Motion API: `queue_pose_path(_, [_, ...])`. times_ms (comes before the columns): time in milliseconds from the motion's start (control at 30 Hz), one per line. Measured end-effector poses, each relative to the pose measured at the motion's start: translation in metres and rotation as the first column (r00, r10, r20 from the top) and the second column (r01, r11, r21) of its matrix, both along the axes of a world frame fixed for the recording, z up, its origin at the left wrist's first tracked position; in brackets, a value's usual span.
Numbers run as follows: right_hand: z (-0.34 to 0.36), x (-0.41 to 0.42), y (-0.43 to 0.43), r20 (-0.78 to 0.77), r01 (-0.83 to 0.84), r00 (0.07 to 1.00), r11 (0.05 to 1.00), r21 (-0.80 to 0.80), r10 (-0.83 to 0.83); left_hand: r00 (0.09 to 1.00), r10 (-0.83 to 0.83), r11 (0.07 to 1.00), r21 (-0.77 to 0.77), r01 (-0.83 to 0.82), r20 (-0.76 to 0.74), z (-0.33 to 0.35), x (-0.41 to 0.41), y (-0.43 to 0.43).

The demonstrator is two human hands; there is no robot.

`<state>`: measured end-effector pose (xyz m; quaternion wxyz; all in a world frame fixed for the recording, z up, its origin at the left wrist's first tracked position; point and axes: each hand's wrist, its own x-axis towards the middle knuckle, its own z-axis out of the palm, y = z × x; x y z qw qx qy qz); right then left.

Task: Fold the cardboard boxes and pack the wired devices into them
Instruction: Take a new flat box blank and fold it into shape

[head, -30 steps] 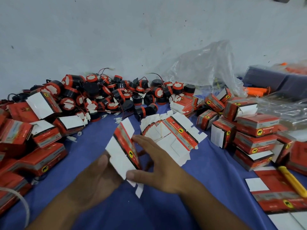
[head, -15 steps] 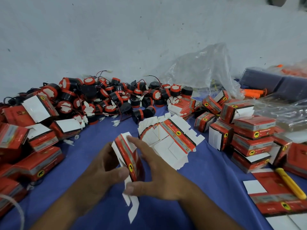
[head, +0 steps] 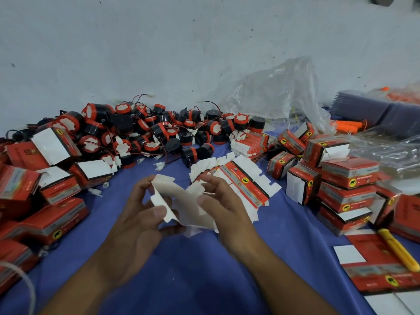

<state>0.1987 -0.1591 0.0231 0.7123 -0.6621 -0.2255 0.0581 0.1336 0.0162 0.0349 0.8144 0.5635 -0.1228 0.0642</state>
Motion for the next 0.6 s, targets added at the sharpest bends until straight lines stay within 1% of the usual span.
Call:
queue_pose_path(67, [-0.001, 0.0, 0.001, 0.012, 0.162, 0.987, 0.987, 0.004, -0.162, 1.0, 0.013, 0.999, -0.033, -0.014, -0.022, -0.002, 0.002, -0.001])
queue_pose_path(133, [-0.002, 0.001, 0.002, -0.027, 0.236, 0.971, 0.972, -0.006, -0.236, 0.998, 0.017, 0.996, -0.085, -0.022, -0.06, -0.002, 0.003, -0.002])
queue_pose_path(200, [-0.004, 0.002, 0.002, -0.064, 0.24, 0.968, 0.97, -0.022, -0.241, 0.998, -0.005, 0.995, -0.103, -0.001, -0.055, 0.0, 0.003, -0.004])
queue_pose_path(300, [-0.005, -0.001, 0.006, -0.077, 0.165, 0.982, 0.984, -0.061, -0.17, 0.996, 0.02, 0.993, -0.116, -0.03, -0.081, 0.002, 0.0, -0.008])
queue_pose_path(400, [-0.003, -0.004, 0.011, -0.138, 0.109, 0.984, 0.992, -0.061, -0.116, 0.983, 0.05, 0.969, -0.231, -0.091, -0.176, 0.005, 0.001, -0.013])
queue_pose_path(467, [0.001, -0.007, 0.013, -0.115, 0.152, 0.981, 0.988, -0.04, -0.156, 0.985, 0.016, 0.952, -0.298, -0.067, -0.17, 0.009, 0.0, -0.012])
queue_pose_path(500, [0.002, -0.009, 0.013, -0.095, 0.19, 0.977, 0.982, -0.017, -0.191, 0.984, 0.016, 0.951, -0.301, -0.07, -0.18, 0.011, -0.001, -0.012])
queue_pose_path(533, [0.004, -0.011, 0.013, -0.087, 0.23, 0.97, 0.973, 0.018, -0.228, 0.979, 0.023, 0.952, -0.294, -0.084, -0.204, 0.013, -0.002, -0.014])
queue_pose_path(600, [0.004, -0.015, 0.014, -0.121, 0.302, 0.949, 0.949, 0.094, -0.29, 0.968, 0.063, 0.968, -0.22, -0.118, -0.244, 0.012, -0.003, -0.02])
